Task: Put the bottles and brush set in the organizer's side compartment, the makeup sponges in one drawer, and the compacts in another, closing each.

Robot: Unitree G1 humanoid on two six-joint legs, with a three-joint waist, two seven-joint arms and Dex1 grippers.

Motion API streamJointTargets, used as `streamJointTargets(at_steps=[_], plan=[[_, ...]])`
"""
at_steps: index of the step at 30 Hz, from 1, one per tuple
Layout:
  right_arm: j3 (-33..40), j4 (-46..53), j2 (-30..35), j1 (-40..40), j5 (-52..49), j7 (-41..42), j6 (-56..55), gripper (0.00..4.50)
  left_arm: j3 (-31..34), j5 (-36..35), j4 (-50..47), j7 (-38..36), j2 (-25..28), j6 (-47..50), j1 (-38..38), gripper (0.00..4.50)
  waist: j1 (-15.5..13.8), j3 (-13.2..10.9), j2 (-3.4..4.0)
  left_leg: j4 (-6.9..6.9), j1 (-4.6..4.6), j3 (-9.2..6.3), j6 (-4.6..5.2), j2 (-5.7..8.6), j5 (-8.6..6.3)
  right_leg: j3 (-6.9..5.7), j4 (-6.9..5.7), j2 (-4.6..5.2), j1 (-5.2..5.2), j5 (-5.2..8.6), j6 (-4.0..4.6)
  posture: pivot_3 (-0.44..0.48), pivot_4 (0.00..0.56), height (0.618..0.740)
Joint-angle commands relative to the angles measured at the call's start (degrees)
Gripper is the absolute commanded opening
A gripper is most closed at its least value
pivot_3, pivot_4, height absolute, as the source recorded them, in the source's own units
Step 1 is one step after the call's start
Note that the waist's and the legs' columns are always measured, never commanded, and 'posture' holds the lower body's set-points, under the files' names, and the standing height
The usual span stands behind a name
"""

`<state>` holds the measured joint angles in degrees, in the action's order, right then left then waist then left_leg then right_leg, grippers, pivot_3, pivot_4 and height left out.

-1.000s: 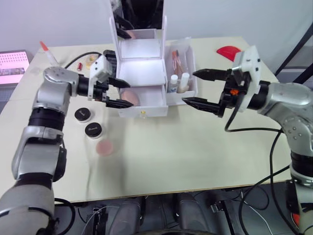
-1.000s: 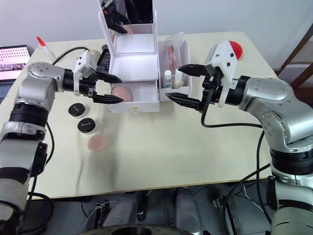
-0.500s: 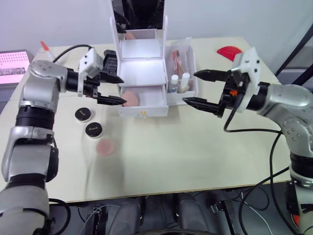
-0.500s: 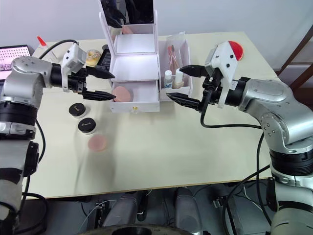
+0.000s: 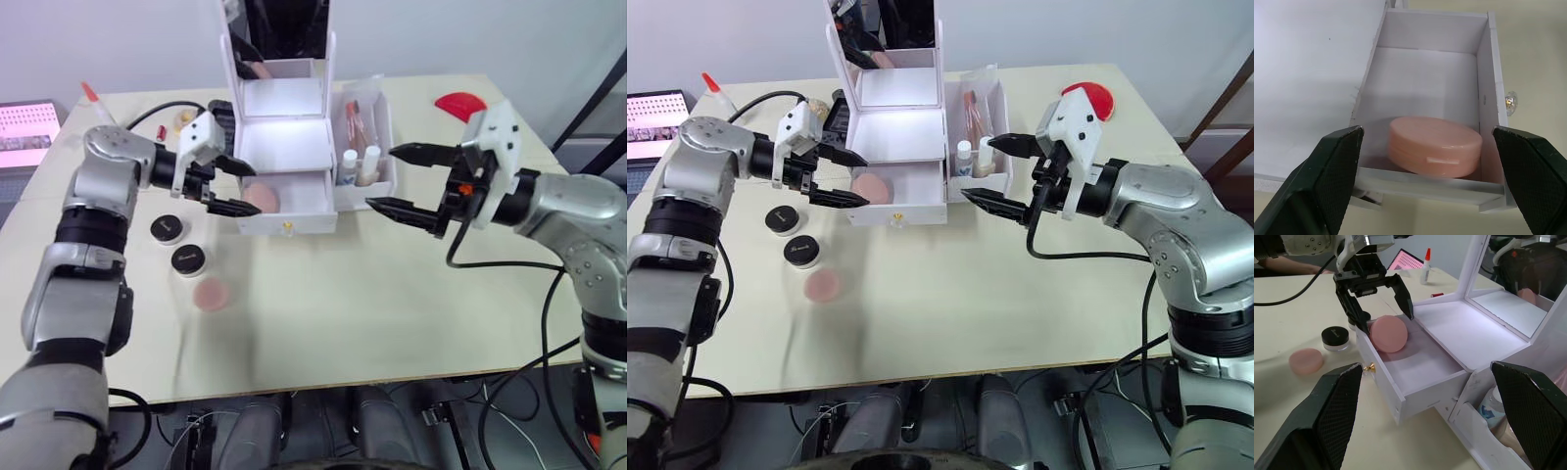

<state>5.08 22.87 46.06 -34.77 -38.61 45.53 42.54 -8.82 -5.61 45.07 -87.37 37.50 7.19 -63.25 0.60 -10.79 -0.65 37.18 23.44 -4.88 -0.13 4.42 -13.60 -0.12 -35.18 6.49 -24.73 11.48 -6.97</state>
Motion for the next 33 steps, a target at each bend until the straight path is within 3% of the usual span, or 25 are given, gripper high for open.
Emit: streamJointTargets(at_steps=[1,7,10,14,33], plan=[[2.0,2.0,0.0,-0.5,-0.8,-0.5,-0.2,4.50,-0.2,0.9,1.1,-0.3,0.1,0.3,-2.0,4.42,0.0,0.0,0.00,0.01,0.00,0.00,0.00,0.00,0.00,0.00,-0.01,0.00,0.00,0.00,0.00,0.000,0.150,0.738],[2.0,1.9,0.0,-0.7,-0.6,-1.0,-0.4,4.50,-0.1,1.5,2.0,-1.0,-0.1,0.2,-2.7,4.42,0.0,0.0,0.00,0.03,0.00,0.00,0.00,0.00,0.00,0.00,-0.03,0.00,0.01,0.00,0.00,0.000,0.150,0.738],[2.0,1.8,0.1,-0.8,-0.4,-1.3,-0.5,4.50,0.0,1.6,2.2,-1.2,-0.3,0.3,-2.9,3.54,0.1,0.0,0.00,0.04,0.00,0.00,0.00,0.00,0.00,0.00,-0.03,0.00,0.01,0.00,0.00,0.000,0.150,0.738],[1.9,1.3,0.0,-0.8,0.2,-1.7,-0.9,4.50,0.3,1.4,2.0,-1.8,-0.5,0.9,-3.2,1.56,0.1,0.0,0.00,0.04,0.00,0.00,0.00,0.00,0.00,0.00,-0.03,-0.01,0.01,0.00,0.00,0.000,0.150,0.738],[1.7,0.1,0.0,-0.9,1.6,-1.5,-2.0,4.50,3.9,-1.7,0.8,-3.0,1.5,3.7,-4.7,1.56,0.2,0.0,-0.01,0.03,0.00,0.00,0.00,0.00,0.00,0.00,-0.03,-0.02,0.00,0.00,0.00,0.000,0.150,0.738]])
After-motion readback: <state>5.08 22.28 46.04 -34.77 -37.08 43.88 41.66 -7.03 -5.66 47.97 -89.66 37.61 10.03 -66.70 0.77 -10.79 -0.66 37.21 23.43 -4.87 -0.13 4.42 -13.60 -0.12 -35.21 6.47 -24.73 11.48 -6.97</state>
